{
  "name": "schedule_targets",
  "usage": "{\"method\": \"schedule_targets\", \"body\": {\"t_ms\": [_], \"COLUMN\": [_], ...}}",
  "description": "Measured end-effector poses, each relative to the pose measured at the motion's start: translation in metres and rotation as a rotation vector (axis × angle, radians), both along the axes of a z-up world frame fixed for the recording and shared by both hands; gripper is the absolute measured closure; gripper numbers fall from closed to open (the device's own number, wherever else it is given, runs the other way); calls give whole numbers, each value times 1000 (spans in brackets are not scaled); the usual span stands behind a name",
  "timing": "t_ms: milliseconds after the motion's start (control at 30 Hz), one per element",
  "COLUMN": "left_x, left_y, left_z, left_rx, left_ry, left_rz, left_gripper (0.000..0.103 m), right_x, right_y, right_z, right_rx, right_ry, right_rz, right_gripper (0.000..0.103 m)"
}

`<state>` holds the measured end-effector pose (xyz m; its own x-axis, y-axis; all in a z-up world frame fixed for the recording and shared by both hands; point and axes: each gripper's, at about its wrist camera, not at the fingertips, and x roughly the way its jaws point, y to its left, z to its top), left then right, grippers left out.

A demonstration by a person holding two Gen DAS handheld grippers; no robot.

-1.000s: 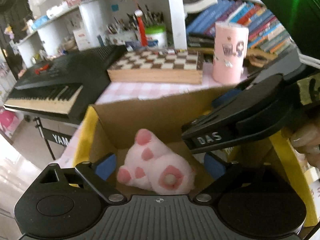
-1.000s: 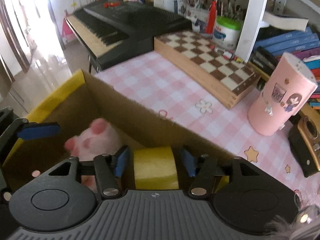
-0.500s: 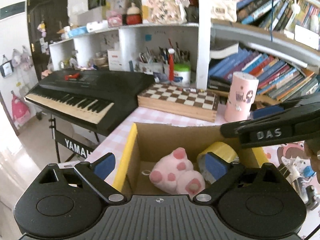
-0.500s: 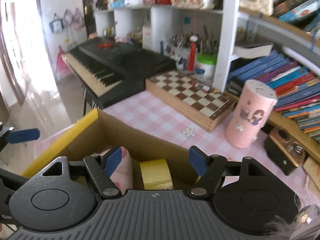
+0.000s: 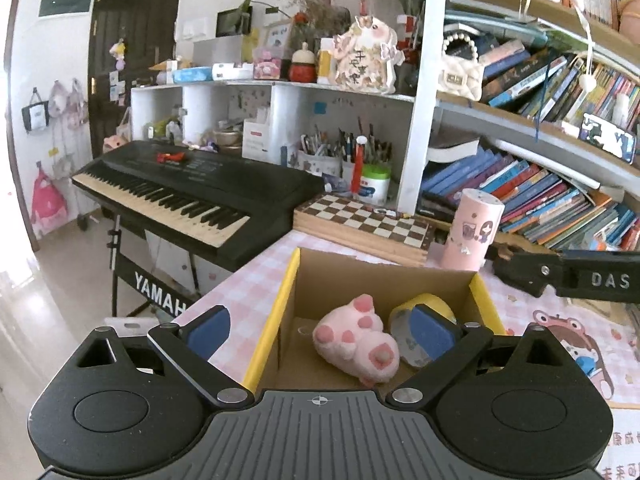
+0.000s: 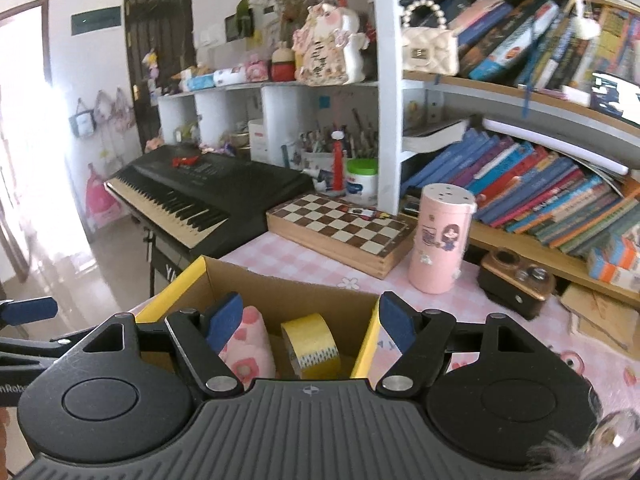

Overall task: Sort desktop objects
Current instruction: 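Open both grippers to release the pig and tape inside the box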

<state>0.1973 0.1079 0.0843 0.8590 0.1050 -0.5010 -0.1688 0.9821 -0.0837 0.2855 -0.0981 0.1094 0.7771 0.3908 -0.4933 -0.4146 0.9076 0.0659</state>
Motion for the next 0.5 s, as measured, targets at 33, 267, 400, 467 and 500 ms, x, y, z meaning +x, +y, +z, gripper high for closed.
{"method": "schedule_targets", "body": {"t_ms": [33, 267, 400, 467, 500], "left_x": [-5, -35, -54, -62, -66], "left_y": [1, 9, 11, 11, 11], "left_z": [0, -5, -10, -12, -13], "left_rx": [-3, -15, -17, -21, -25], "left_ry": [-2, -3, 2, 9, 11], "left_rz": [2, 15, 11, 8, 7], "left_gripper": [5, 5, 5, 5, 5], "right_x": [-7, -53, -77, -88, -93], "right_y": [-1, -10, -15, -17, -18], "right_z": [0, -13, -23, -28, -30], "right_rx": [0, -16, -24, -29, -31], "right_ry": [-4, -15, 1, 8, 11], "right_rz": [-9, -73, -112, -131, -139], "right_gripper": [29, 27, 27, 27, 27]}}
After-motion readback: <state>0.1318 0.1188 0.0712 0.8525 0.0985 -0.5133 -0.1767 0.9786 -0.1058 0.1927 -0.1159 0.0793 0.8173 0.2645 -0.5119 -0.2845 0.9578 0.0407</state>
